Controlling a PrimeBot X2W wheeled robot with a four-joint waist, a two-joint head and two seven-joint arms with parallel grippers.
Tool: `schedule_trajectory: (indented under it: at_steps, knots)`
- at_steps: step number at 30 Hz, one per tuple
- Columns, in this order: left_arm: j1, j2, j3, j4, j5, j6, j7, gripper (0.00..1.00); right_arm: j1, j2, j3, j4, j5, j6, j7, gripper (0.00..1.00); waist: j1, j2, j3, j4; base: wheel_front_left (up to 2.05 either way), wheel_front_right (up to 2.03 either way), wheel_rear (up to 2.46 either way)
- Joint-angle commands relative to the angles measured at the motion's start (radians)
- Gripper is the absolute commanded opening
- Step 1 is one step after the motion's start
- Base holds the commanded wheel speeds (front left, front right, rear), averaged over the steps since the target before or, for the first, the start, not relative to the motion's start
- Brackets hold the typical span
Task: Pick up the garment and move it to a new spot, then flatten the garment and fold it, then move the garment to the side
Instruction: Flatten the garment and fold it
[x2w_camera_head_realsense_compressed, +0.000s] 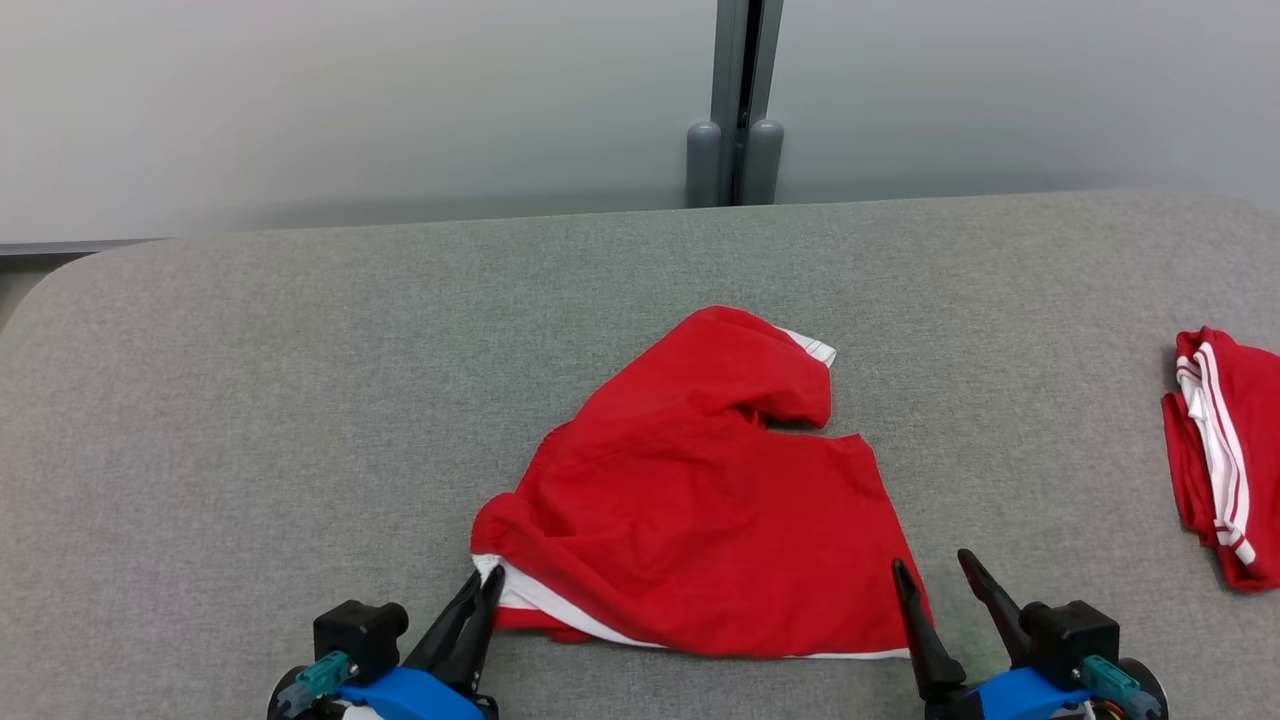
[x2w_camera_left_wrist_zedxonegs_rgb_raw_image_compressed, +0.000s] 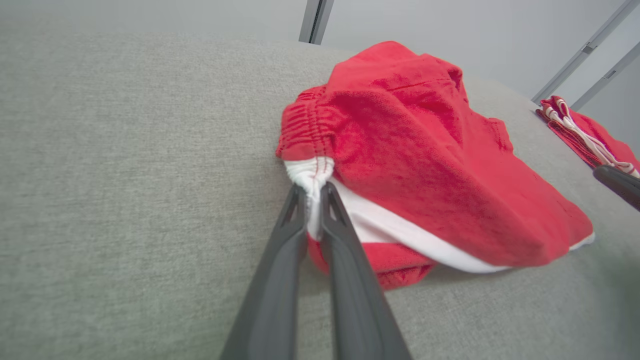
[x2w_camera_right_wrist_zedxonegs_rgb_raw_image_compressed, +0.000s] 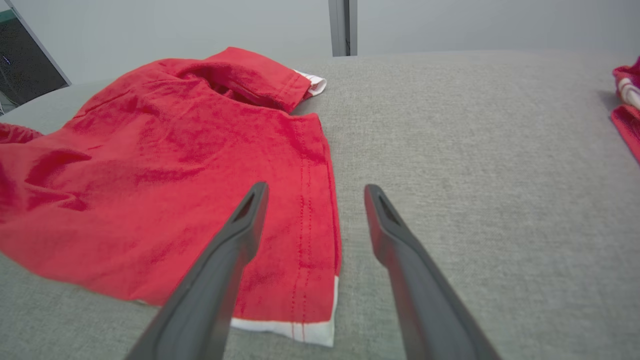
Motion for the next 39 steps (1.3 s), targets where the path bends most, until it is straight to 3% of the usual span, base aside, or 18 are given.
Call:
schedule_trajectory:
  at_steps: [1,6,8,17,23,35,39]
  knots:
    - [0.007,-0.008,0.018,0.013,0.02,-0.001,-0.002,0.0,0.002,-0.001,0.001,0.002,0.003,0.0,-0.004,1.0,-0.0001,0.0,0.0,0.002,0.0,0.0,0.0]
    - [0.031,-0.046,0.104,0.044,0.096,0.02,-0.002,0.0,0.001,-0.001,0.005,0.005,0.014,0.0,-0.004,1.0,-0.0001,0.0,-0.013,0.002,0.0,0.0,0.0]
    - [0.048,-0.06,0.139,0.04,0.129,0.023,-0.002,1.0,0.008,-0.001,0.004,-0.003,0.019,0.0,-0.004,1.0,-0.0001,0.0,-0.021,0.0,0.0,0.0,0.0]
    - [0.157,-0.096,0.316,-0.105,0.336,0.06,-0.002,1.0,0.051,-0.001,-0.004,-0.078,0.03,0.0,-0.004,1.0,-0.0001,0.0,-0.067,0.0,0.0,0.0,0.0]
    - [0.216,-0.116,0.385,-0.134,0.445,0.061,-0.002,1.0,0.085,-0.001,-0.015,-0.082,0.036,0.0,-0.004,1.0,-0.0001,0.0,-0.092,0.006,0.0,0.0,0.0]
    - [0.242,-0.162,0.457,-0.162,0.537,0.038,-0.002,1.0,0.083,-0.001,-0.013,-0.071,0.031,0.0,-0.004,1.0,-0.0001,0.0,-0.101,0.011,0.0,0.0,0.0]
    - [0.237,-0.172,0.463,-0.156,0.551,0.026,-0.002,1.0,0.084,-0.001,-0.011,-0.007,0.011,0.0,-0.004,1.0,-0.0001,0.0,-0.095,0.017,0.0,0.0,0.0]
